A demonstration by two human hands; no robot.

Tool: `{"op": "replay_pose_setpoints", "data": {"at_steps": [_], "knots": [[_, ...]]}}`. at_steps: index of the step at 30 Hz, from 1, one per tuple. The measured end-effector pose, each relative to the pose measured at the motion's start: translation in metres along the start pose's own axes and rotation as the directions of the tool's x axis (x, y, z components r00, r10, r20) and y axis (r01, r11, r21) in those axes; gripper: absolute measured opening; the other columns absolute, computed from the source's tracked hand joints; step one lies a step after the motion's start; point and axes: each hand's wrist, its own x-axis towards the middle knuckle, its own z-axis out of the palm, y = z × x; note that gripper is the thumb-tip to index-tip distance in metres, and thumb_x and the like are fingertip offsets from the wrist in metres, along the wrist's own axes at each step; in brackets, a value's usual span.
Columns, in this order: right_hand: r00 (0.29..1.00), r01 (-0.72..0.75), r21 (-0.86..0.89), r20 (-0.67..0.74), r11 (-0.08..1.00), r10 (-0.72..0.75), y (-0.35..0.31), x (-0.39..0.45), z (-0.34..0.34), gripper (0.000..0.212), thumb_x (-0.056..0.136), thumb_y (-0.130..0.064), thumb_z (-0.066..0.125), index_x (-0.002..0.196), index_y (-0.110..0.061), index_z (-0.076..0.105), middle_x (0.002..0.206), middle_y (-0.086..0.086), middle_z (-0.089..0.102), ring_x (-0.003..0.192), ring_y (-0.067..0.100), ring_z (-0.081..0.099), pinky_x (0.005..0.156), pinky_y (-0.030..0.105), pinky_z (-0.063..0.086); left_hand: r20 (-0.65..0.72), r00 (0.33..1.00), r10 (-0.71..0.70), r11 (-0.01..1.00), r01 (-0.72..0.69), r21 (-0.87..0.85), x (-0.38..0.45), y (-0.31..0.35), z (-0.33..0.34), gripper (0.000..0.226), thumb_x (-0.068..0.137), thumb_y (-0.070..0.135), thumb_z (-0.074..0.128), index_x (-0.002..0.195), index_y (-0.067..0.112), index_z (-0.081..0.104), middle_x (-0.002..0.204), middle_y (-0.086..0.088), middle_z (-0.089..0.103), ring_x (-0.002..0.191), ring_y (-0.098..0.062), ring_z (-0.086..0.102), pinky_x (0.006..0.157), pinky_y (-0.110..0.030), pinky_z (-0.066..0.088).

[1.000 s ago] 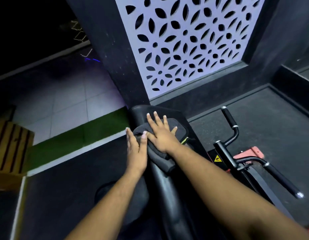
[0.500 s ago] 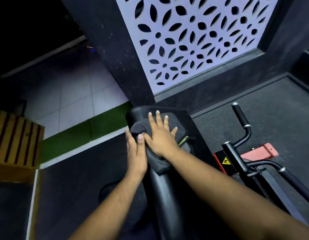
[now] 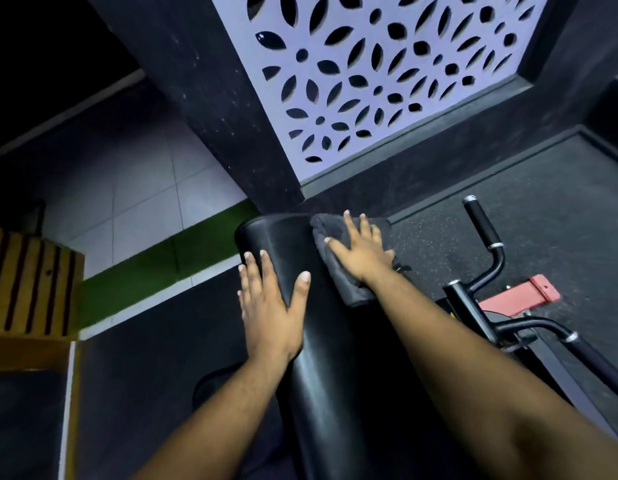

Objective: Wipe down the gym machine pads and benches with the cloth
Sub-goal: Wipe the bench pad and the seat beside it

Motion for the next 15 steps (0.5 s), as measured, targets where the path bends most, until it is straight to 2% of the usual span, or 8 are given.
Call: {"op": "replay_pose_setpoints", "data": {"at_steps": [3, 6, 8, 10, 13, 15], "knots": [[0.987, 0.157, -0.047, 0.021, 0.986, -0.157, -0.004, -0.054, 0.01, 0.081, 0.094, -0.075, 0.036, 0.158, -0.051, -0.007, 0.171, -0.011, -0.012, 0.158, 0.019, -0.005, 0.117, 0.066, 0.015, 0.006, 1.0, -0.008, 1.0, 0.008, -0.003, 0.0, 0.0, -0.001, 0.099, 0.085, 0.088, 0.014, 0.164, 0.03, 0.0, 0.171, 0.009, -0.016, 0.156, -0.008, -0.017, 0.13, -0.046, 0.001], [0.975, 0.221, -0.069, 0.028, 0.973, -0.22, 0.017, -0.085, 0.019, 0.085, 0.086, -0.087, 0.031, 0.155, -0.058, -0.01, 0.169, -0.017, -0.017, 0.157, 0.013, -0.014, 0.115, 0.07, 0.005, 0.02, 1.0, -0.007, 1.0, 0.007, -0.007, 0.0, -0.001, -0.002, 0.098, 0.085, 0.088, 0.013, 0.164, 0.032, 0.0, 0.171, 0.011, -0.017, 0.156, -0.007, -0.018, 0.13, -0.046, 0.002], [0.984, 0.176, -0.037, 0.042, 0.984, -0.174, 0.024, -0.061, 0.012, 0.091, 0.077, -0.094, 0.031, 0.152, -0.063, -0.009, 0.168, -0.019, -0.019, 0.155, 0.015, -0.021, 0.11, 0.081, -0.003, 0.019, 1.0, -0.008, 1.0, 0.008, -0.014, 0.0, 0.0, -0.002, 0.097, 0.085, 0.088, 0.013, 0.164, 0.032, 0.0, 0.171, 0.011, -0.017, 0.156, -0.008, -0.017, 0.13, -0.047, 0.002], [0.995, 0.1, 0.032, 0.024, 0.994, -0.101, 0.016, -0.022, 0.004, 0.092, 0.077, -0.094, 0.037, 0.153, -0.063, -0.004, 0.169, -0.018, -0.019, 0.156, 0.022, -0.019, 0.107, 0.085, 0.003, 0.01, 1.0, -0.006, 1.0, 0.006, -0.019, -0.001, 0.001, -0.002, 0.098, 0.085, 0.089, 0.013, 0.164, 0.032, 0.0, 0.171, 0.011, -0.017, 0.156, -0.008, -0.017, 0.13, -0.047, 0.003], [1.0, -0.012, 0.051, -0.009, 0.999, 0.012, -0.01, 0.009, -0.001, 0.092, 0.083, -0.09, 0.035, 0.157, -0.054, -0.005, 0.171, -0.011, -0.016, 0.158, 0.029, -0.01, 0.111, 0.079, 0.012, 0.008, 1.0, -0.018, 1.0, 0.018, -0.024, -0.001, 0.002, -0.003, 0.102, 0.083, 0.092, 0.011, 0.164, 0.032, 0.0, 0.171, 0.011, -0.016, 0.157, -0.008, -0.016, 0.129, -0.05, 0.006], [1.0, -0.006, 0.033, 0.0, 0.999, 0.006, -0.014, -0.003, 0.003, 0.093, 0.085, -0.088, 0.03, 0.159, -0.048, -0.011, 0.17, -0.008, -0.019, 0.158, 0.027, -0.013, 0.114, 0.076, 0.012, 0.014, 1.0, -0.017, 1.0, 0.017, -0.024, -0.001, 0.002, -0.004, 0.101, 0.083, 0.092, 0.011, 0.164, 0.032, 0.0, 0.171, 0.011, -0.016, 0.156, -0.008, -0.016, 0.129, -0.051, 0.007]]}}
